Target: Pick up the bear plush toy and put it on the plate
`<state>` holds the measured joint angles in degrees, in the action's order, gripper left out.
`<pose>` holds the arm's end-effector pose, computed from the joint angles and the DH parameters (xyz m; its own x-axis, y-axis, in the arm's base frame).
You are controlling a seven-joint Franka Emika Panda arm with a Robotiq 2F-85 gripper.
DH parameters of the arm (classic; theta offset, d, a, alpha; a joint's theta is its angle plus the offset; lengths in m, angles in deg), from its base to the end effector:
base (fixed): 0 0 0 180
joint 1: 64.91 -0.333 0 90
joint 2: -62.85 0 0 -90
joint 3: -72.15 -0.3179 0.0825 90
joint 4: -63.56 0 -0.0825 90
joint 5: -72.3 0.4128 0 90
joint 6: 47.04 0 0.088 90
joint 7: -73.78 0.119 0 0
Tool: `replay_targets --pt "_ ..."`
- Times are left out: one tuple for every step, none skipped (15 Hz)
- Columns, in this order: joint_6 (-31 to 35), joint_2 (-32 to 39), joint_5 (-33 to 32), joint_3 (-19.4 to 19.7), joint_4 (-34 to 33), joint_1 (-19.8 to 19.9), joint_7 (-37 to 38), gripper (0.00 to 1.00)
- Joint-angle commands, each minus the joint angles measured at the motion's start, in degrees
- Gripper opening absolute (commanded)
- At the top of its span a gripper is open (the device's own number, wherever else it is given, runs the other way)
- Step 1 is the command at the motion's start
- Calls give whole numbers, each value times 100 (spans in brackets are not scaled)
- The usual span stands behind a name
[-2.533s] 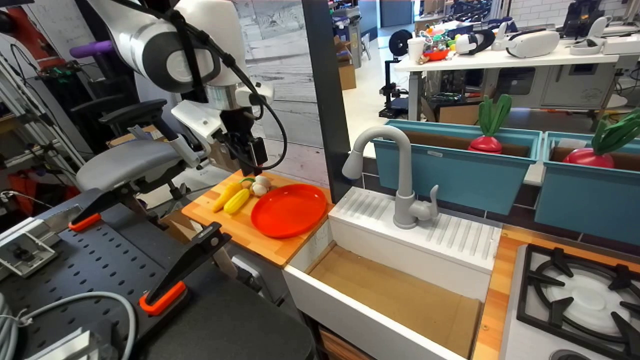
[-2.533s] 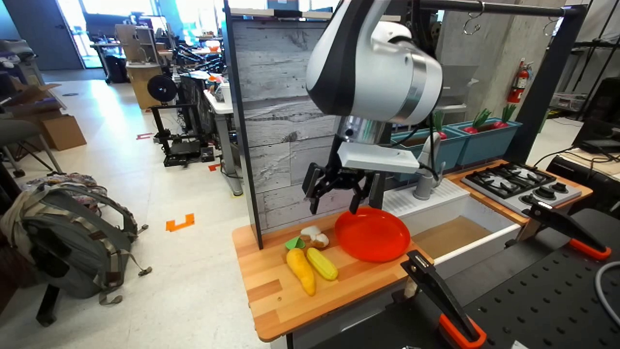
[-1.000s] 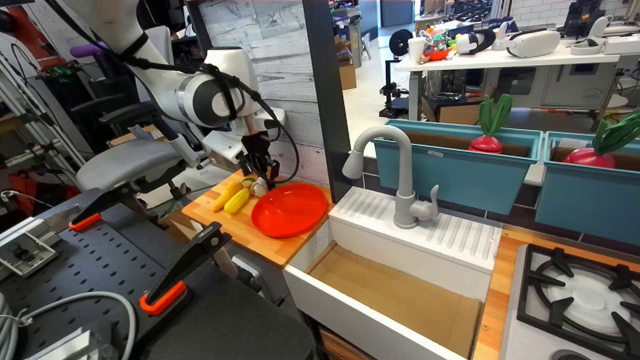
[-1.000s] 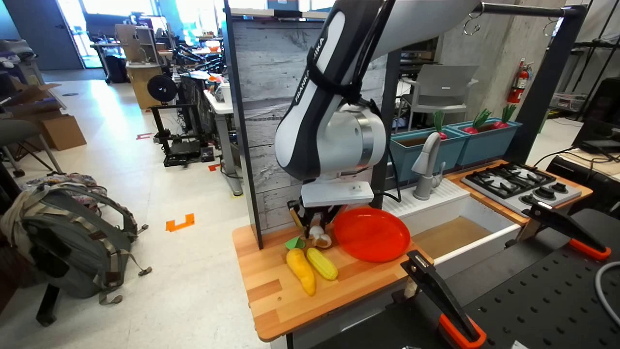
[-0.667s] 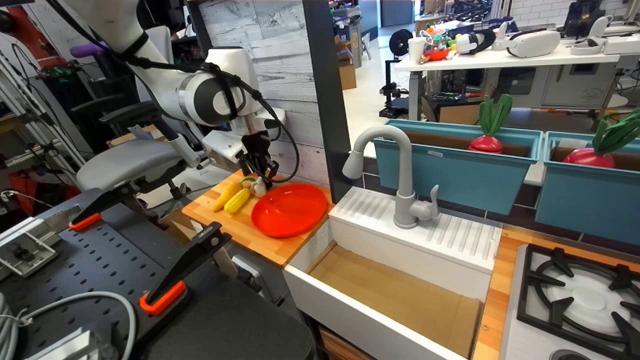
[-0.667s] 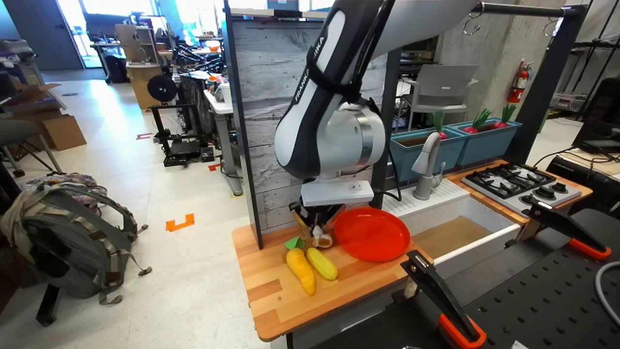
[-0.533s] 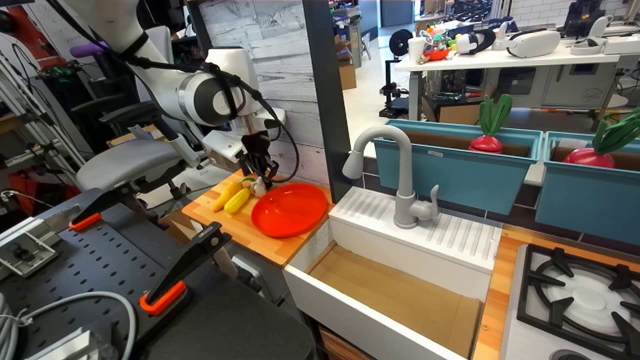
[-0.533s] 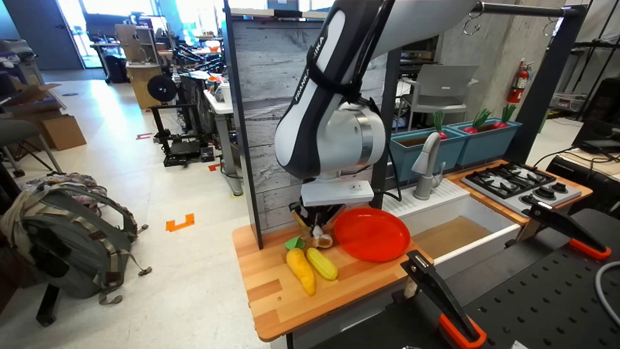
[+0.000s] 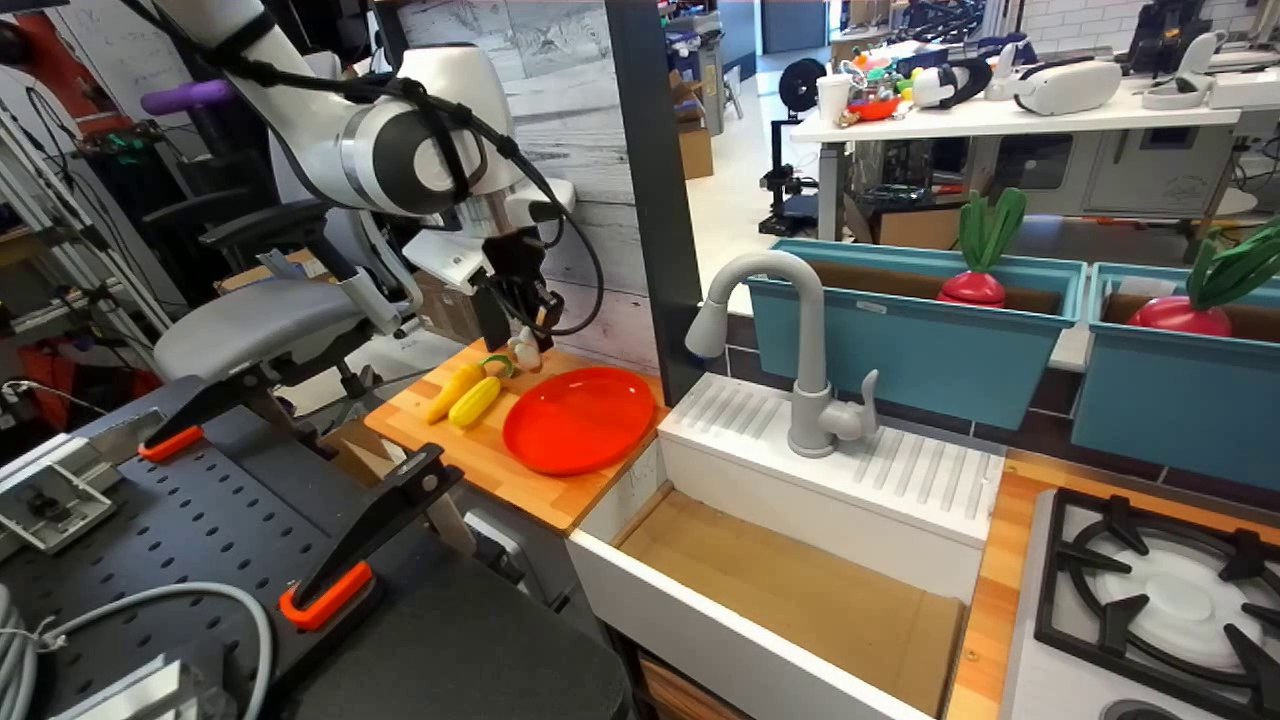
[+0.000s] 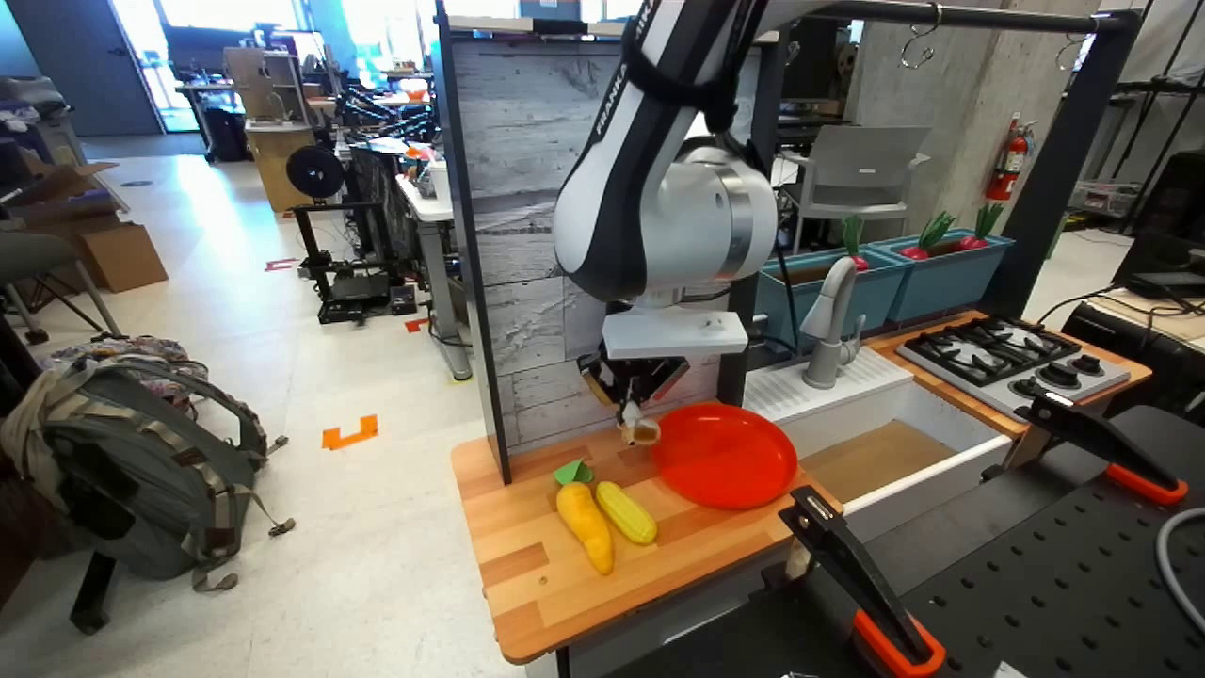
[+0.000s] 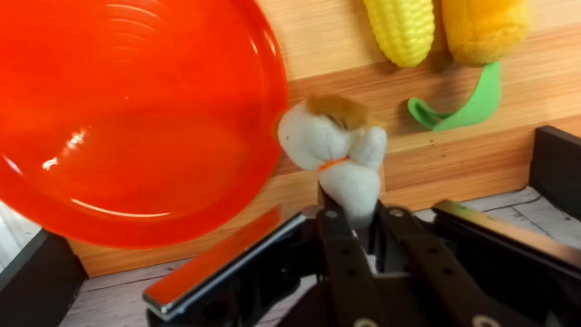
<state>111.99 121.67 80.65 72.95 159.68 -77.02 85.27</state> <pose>0.6485 0.1240 -0.0245 0.9897 -0.1314 0.0575 -0.1278 -0.9898 -0.0624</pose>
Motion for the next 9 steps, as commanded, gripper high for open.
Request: replay_targets --pt "65 -561 -77 27 569 217 -2 3" --pt "52 -619 -64 35 631 287 -6 3" --pt "63 -641 -48 26 661 377 -26 3" --pt "187 -616 -38 59 695 425 4 3" --pt "219 -611 -27 42 720 509 -17 3" --pt "245 -547 -6 14 691 616 -47 3" --pt "223 -507 8 -14 675 704 -68 3" --pt "169 -447 15 -35 640 786 -93 3" --pt "143 -386 31 -68 605 864 -112 3"
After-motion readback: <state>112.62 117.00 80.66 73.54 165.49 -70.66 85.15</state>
